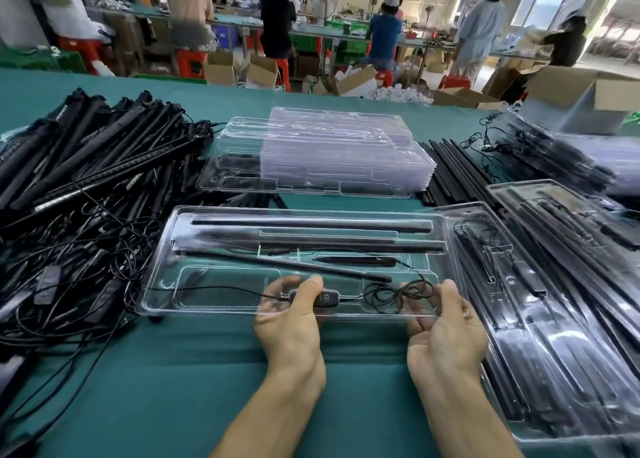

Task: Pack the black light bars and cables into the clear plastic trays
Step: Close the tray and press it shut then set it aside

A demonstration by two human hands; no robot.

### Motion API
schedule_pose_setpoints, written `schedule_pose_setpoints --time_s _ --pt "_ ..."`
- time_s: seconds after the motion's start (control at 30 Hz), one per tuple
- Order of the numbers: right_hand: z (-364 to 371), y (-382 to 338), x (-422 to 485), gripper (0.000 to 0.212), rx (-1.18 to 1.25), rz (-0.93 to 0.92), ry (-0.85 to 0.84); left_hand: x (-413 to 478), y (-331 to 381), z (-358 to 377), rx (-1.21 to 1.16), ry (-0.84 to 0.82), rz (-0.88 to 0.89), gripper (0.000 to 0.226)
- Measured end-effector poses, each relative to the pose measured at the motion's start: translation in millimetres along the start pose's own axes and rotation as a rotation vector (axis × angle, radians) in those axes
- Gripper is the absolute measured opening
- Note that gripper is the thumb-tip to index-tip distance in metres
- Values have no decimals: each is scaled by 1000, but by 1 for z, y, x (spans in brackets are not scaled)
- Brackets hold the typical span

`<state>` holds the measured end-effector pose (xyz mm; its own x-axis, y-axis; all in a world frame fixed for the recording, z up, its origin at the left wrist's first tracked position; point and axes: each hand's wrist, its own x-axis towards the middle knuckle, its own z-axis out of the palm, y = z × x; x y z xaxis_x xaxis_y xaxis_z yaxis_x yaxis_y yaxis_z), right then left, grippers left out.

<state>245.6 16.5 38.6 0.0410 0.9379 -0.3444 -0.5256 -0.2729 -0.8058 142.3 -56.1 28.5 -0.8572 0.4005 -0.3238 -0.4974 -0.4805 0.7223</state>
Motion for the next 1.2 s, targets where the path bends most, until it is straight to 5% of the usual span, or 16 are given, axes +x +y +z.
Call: schedule_pose_setpoints --time_s 0.63,0.9,1.2 --pt "12 -13 5 15 43 -92 -90 -5 17 -14 -35 -257 -254 24" --pt "5 -8 2 17 64 -119 -159 -4 17 -11 -93 -229 -277 11" --pt "3 -6 1 12 55 -61 -181 -4 16 -2 -73 -90 -156 22"
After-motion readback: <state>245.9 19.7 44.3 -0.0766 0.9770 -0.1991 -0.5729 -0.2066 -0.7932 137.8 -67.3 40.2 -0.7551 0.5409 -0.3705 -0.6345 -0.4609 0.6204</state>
